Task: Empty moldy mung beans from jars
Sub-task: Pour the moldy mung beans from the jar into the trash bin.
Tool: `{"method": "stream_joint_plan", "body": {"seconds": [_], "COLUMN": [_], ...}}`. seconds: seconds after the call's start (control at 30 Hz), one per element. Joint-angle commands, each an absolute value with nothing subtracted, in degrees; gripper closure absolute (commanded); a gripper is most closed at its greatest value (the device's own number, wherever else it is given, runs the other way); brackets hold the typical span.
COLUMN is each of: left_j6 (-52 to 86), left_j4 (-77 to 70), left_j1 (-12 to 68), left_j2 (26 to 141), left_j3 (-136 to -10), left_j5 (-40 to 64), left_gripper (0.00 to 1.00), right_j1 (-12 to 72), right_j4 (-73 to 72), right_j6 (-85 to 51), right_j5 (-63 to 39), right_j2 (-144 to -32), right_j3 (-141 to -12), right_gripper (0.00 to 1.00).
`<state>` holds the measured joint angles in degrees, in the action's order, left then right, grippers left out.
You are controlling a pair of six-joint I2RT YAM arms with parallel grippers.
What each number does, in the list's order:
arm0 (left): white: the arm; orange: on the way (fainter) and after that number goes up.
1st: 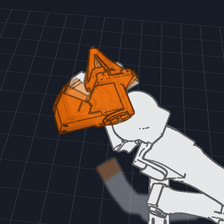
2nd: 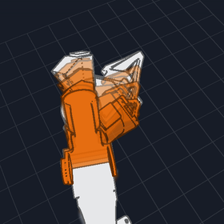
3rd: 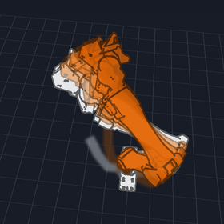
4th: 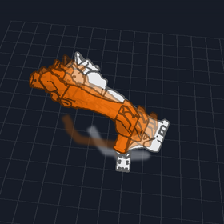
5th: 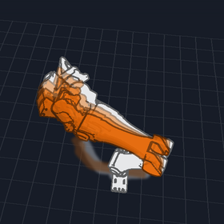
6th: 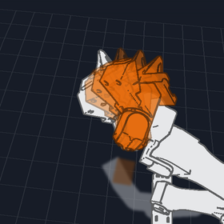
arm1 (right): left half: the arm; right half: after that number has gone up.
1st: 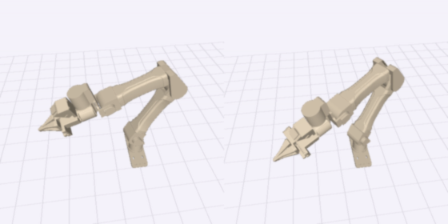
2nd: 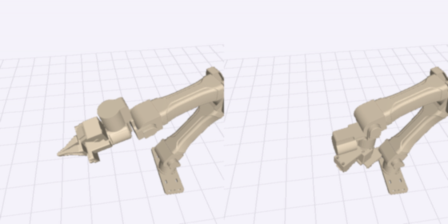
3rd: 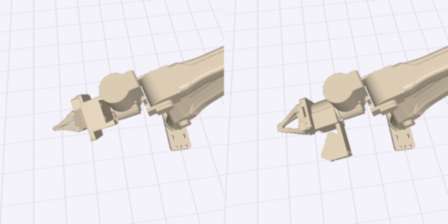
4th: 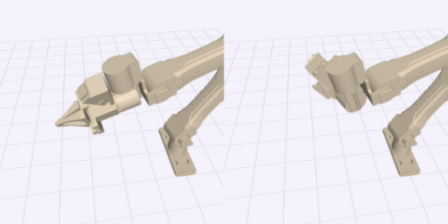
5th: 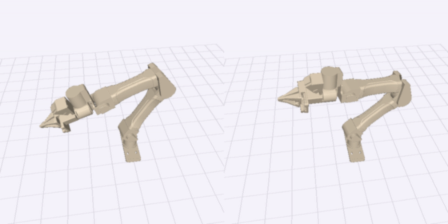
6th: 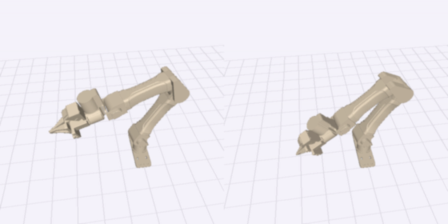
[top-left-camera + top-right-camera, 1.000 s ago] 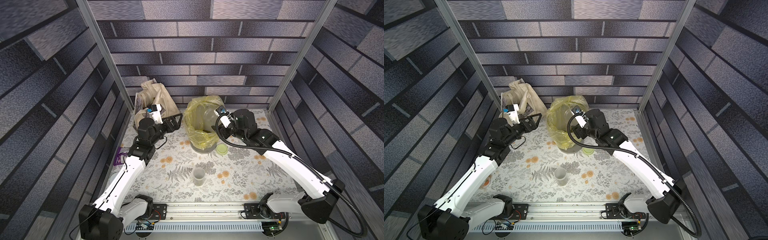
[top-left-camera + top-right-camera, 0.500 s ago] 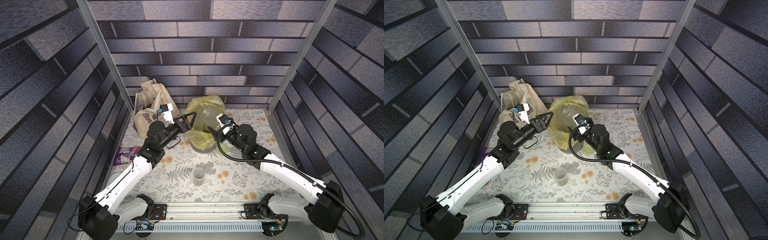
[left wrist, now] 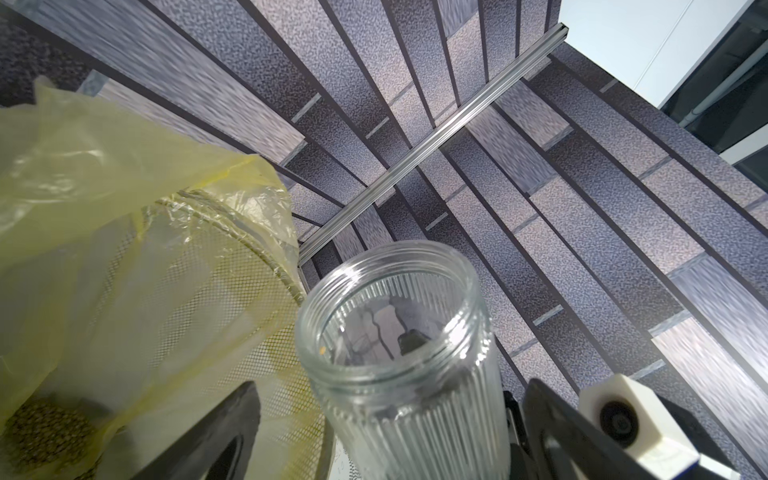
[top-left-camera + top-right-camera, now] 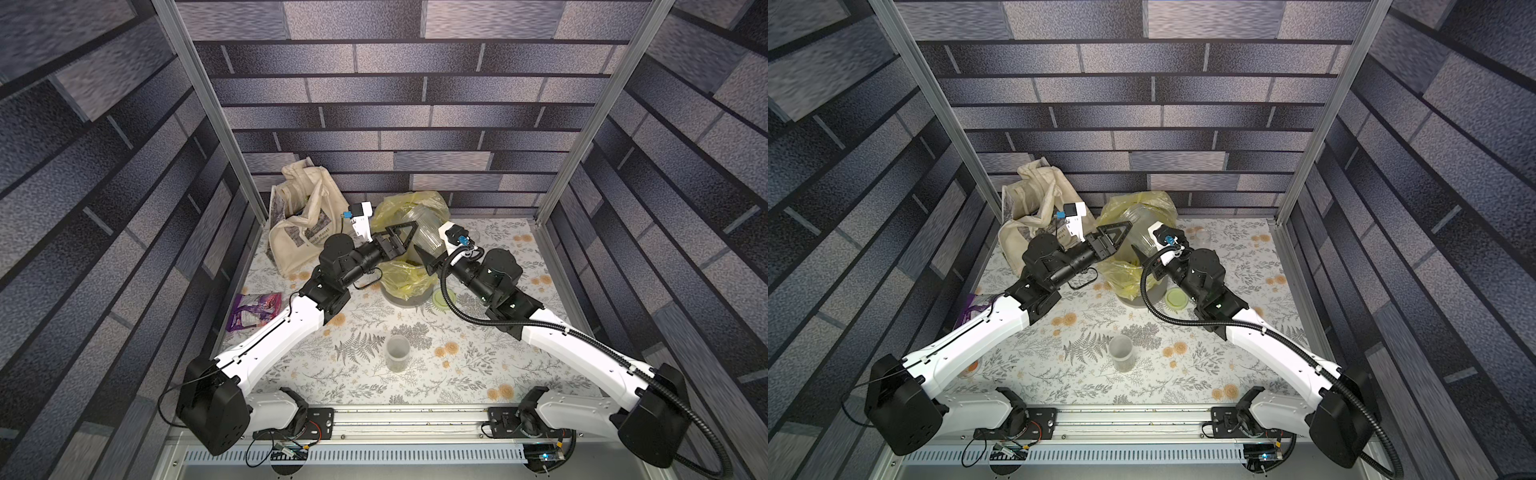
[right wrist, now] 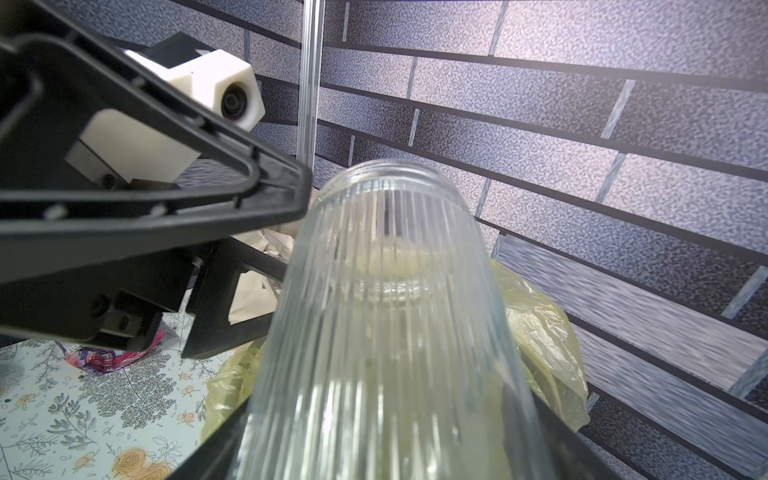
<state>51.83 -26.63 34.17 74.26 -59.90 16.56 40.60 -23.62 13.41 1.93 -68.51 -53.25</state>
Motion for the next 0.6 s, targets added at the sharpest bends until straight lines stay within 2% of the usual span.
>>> {"method": "stream_joint_plan", "body": {"seconds": [0.0,0.57], "left_j6": [52.82,50.55], "left_j4": [-30.05,-30.22], "left_j1": [34.87,36.43], "left_j2": [75.29,80.89], "left_j3": [-62.71,-64.77], "left_j5": [17.68,14.38], "left_gripper": [0.0,0.01], "right_j1": [40.68,40.76], "right_j4": [-30.58,-35.44], "right_j6": [11.54,4.82], "right_j5": [-0.66,-8.59], "right_j2": [-66.78,-67.61], "right_j3": [-52.63,-51.89], "right_gripper": [0.72,0.71]}}
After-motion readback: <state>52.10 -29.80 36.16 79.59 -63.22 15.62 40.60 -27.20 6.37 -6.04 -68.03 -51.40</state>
